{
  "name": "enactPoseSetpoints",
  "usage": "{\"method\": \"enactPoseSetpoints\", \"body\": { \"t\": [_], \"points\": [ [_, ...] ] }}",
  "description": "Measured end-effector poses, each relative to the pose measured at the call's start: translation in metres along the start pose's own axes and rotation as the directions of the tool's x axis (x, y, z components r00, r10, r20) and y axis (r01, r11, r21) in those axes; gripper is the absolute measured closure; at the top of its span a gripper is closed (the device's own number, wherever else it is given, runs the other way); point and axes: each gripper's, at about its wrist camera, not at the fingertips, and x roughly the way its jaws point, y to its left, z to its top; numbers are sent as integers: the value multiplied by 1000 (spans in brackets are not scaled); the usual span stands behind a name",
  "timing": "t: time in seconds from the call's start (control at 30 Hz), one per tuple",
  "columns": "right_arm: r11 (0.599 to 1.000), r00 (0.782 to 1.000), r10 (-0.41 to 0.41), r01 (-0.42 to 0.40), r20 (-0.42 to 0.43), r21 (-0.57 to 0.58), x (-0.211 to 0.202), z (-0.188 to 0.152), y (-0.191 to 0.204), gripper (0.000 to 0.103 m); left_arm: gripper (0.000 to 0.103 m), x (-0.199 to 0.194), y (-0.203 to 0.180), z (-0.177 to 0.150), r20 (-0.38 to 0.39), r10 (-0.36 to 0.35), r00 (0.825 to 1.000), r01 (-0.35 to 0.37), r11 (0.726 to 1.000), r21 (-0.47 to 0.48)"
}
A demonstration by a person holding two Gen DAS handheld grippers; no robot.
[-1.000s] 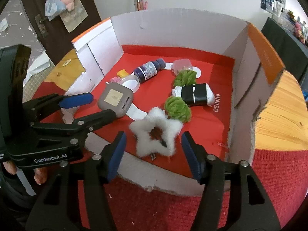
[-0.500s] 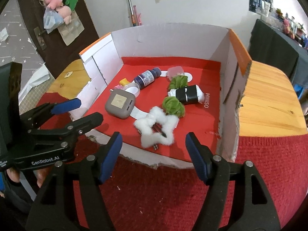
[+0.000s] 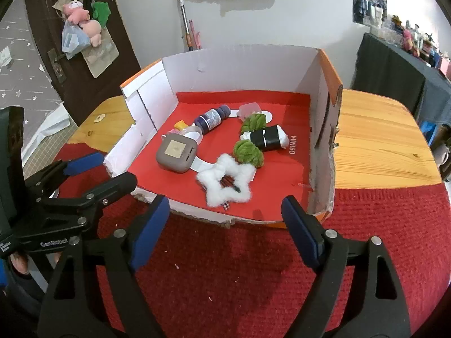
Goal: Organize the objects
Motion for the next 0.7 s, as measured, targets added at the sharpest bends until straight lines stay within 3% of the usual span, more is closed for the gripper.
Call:
{"method": "enactPoseSetpoints", "body": {
  "t": [0.1,0.2,0.7],
  "points": [
    [1000,1000,-3,3,11,5,-4,-2,-1,20,0,-4,0,-3,13,2,1000,-2,1000,-3],
    [1000,1000,-6,6,19,7,-6,-4,0,13,0,-7,-2,-5,21,2,1000,-2,1000,-2],
    [999,997,-31,30,67,16,-20,-14,1,9,0,-14,-3,-18,18,-1,1000,1,1000,-10]
  ]
}}
